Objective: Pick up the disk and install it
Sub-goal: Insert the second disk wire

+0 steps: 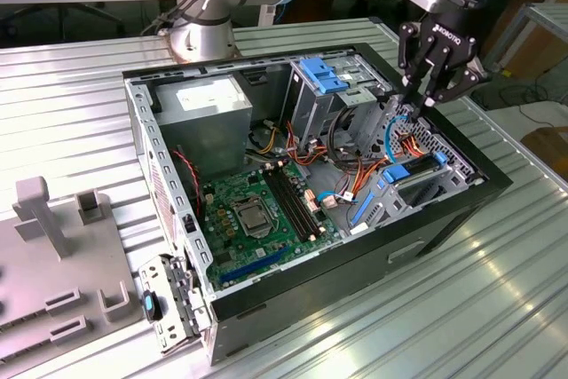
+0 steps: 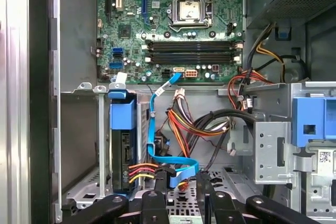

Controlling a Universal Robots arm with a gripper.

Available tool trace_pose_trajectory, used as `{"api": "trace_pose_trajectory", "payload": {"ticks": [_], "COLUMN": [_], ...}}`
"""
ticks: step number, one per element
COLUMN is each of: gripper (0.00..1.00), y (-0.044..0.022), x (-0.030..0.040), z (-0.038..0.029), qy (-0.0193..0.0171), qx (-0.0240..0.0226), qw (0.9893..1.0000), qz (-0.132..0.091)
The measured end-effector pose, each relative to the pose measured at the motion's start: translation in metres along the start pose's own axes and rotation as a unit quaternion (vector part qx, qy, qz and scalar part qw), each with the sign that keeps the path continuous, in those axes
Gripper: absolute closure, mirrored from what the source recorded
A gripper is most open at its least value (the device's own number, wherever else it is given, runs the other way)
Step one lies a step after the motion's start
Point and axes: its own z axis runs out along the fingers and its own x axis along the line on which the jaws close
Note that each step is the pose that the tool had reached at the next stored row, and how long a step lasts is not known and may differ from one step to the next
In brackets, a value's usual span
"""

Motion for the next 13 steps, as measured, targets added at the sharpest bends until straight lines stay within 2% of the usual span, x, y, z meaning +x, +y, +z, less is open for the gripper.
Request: {"api": "trace_pose_trajectory", "payload": {"ticks": [2,8,9,10,11,13], "gripper": [0.64,0.64,0.64,0.64,0.64,0.64], "y": [0.0000,0.0000,0.0000,0.0000,0.0000,0.0000], "x": [-0.0001,-0.0001,-0.0004,-0.0008,-0.0009,-0.0008], "z": [0.0014,0.0015,0.0017,0.0013,0.0009,-0.0008], "qy": [0.0011,0.0013,0.0023,0.0073,0.0102,0.0114], "qx": [0.0000,0.0000,0.0000,0.0000,0.0000,0.0001], "qw": [1.0000,1.0000,1.0000,1.0000,0.9999,0.9999], "qz": [0.000,0.000,0.000,0.000,0.000,0.000]}}
